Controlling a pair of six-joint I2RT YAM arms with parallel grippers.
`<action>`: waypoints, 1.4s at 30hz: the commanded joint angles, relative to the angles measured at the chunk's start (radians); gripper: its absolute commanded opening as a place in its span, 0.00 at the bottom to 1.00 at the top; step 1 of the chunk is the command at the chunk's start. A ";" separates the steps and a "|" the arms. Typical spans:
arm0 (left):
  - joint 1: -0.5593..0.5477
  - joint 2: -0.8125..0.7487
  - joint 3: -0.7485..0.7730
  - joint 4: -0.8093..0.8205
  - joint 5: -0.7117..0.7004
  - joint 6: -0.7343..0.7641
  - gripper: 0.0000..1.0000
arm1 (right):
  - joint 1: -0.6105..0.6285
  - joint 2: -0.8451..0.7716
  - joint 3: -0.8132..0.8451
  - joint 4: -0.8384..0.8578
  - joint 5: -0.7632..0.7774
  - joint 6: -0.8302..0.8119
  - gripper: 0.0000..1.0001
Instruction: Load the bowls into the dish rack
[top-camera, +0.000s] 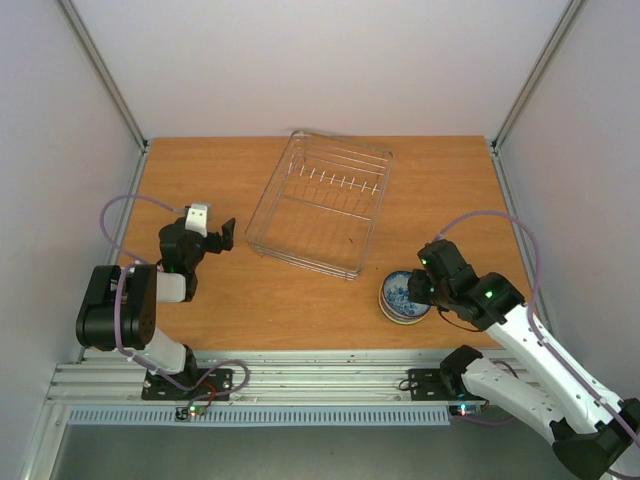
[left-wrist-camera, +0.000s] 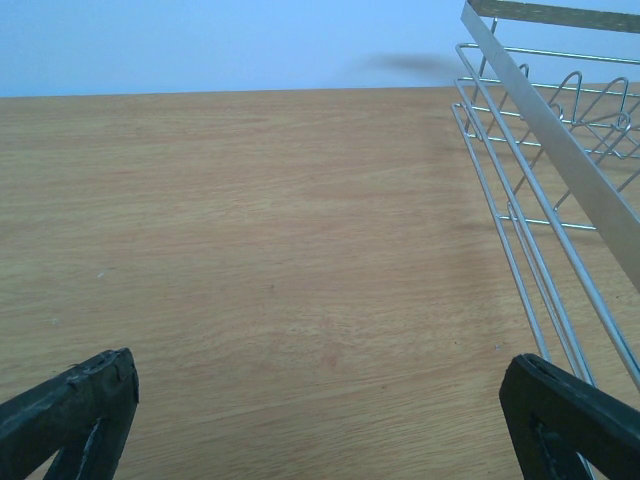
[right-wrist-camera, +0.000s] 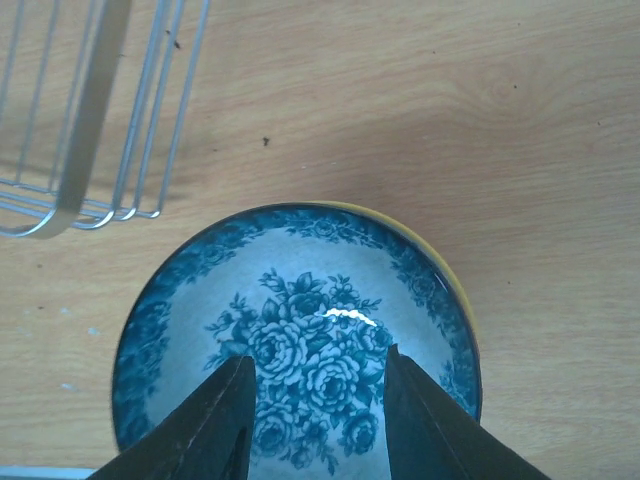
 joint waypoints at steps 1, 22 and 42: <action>0.002 0.014 -0.001 0.076 0.006 0.020 0.99 | 0.007 -0.046 0.032 -0.035 -0.035 -0.004 0.37; -0.045 -0.400 0.327 -0.870 0.261 0.063 0.60 | 0.007 0.003 0.061 -0.025 0.013 -0.011 0.36; -0.125 -0.295 0.304 -0.959 0.203 0.113 0.68 | 0.358 0.183 0.146 -0.113 0.203 0.044 0.33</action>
